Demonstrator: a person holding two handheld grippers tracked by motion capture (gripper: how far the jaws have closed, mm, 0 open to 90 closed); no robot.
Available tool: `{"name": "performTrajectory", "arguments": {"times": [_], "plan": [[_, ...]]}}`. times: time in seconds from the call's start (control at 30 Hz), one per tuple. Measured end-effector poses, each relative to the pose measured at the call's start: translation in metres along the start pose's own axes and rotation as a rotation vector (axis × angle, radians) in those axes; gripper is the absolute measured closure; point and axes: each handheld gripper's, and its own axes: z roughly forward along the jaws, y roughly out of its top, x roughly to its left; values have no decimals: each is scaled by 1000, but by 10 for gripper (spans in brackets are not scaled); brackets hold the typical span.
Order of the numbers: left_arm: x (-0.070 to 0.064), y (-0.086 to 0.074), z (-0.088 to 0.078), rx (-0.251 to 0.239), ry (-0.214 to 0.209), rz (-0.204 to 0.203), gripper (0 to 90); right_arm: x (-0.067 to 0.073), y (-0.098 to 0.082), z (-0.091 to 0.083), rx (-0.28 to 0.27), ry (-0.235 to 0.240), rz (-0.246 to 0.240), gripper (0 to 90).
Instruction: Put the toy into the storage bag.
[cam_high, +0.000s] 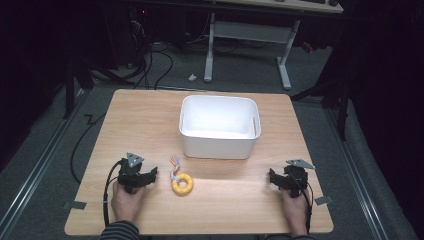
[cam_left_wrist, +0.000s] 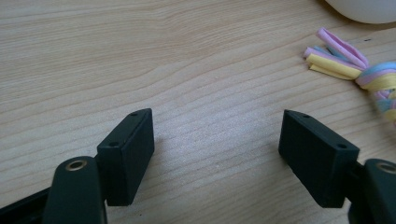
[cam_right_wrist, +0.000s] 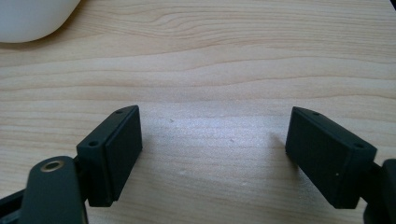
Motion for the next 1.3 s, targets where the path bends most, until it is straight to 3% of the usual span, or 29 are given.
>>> {"name": "performTrajectory", "arguments": {"times": [0.57,0.7,1.03,1.3], "plan": [[1,0,0,-1,-4,-1,269,1,-1,-2,1,13,-12,186],[4,1,1,1,-27,20,268,1,-1,-1,1,16,-12,186],[5,2,2,4,-32,27,267,1,-1,-1,1,16,-12,185],[7,8,1,52,-55,42,267,1,-1,-2,1,18,-16,185]]}}
